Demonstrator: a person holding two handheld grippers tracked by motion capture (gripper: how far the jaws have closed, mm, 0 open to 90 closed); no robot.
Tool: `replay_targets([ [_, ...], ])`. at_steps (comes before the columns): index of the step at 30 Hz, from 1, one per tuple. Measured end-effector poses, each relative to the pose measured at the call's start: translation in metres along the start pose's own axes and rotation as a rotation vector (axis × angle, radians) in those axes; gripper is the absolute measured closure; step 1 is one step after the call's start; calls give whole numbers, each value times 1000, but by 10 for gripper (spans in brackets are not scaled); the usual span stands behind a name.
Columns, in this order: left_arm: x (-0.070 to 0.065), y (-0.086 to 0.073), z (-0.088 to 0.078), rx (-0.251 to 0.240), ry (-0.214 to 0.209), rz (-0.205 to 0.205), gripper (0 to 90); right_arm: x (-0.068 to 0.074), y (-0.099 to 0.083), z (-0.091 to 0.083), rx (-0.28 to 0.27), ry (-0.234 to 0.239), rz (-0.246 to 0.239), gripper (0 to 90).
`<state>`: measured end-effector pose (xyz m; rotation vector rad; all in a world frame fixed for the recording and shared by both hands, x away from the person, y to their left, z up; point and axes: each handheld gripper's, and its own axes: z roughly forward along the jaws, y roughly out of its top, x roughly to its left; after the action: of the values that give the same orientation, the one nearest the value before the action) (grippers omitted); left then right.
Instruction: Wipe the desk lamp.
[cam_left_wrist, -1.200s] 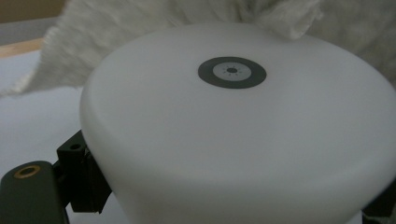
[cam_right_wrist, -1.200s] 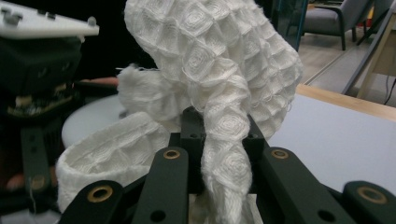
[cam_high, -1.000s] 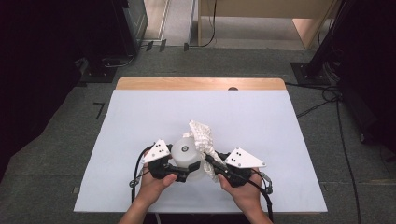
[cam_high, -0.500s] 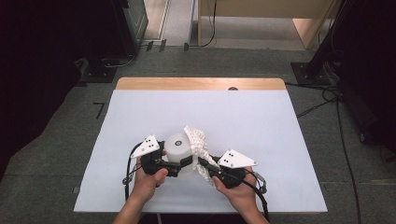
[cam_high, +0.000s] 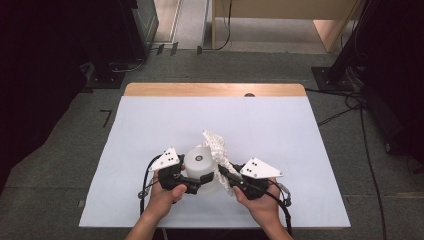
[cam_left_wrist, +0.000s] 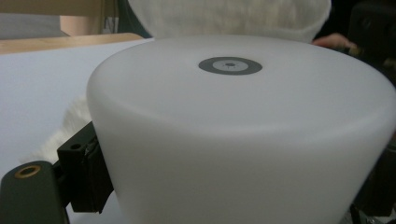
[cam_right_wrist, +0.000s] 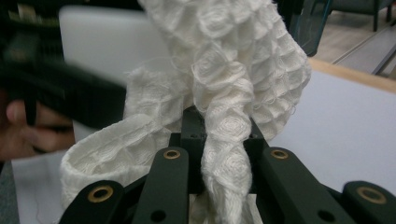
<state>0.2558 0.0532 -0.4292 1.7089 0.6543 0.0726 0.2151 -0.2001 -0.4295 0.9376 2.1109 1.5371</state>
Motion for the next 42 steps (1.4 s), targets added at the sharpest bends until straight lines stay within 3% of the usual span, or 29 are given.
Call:
replay_targets([
  [8,13,9,-22,-79,61,-34,84,13,-11,18,88,55,-19,781],
  [12,11,5,-17,-43,42,-22,84,12,-11,18,82,47,-17,782],
  [16,4,-1,-4,1,10,-1,84,8,-5,10,40,22,-13,783],
  [21,-4,-7,9,66,5,44,84,1,5,-4,-29,-8,-9,782],
  [24,-7,-7,12,59,-4,42,84,-2,9,-9,-48,-15,-2,781],
  [27,-5,-4,7,29,3,29,84,-3,4,-5,-16,0,5,782],
  [34,8,4,-14,-61,65,-24,84,7,-11,17,90,62,-7,780],
  [38,12,4,-19,-80,87,-16,84,7,-15,23,116,76,2,781],
  [42,14,1,-16,-56,166,25,84,-3,-12,16,85,46,39,780],
])
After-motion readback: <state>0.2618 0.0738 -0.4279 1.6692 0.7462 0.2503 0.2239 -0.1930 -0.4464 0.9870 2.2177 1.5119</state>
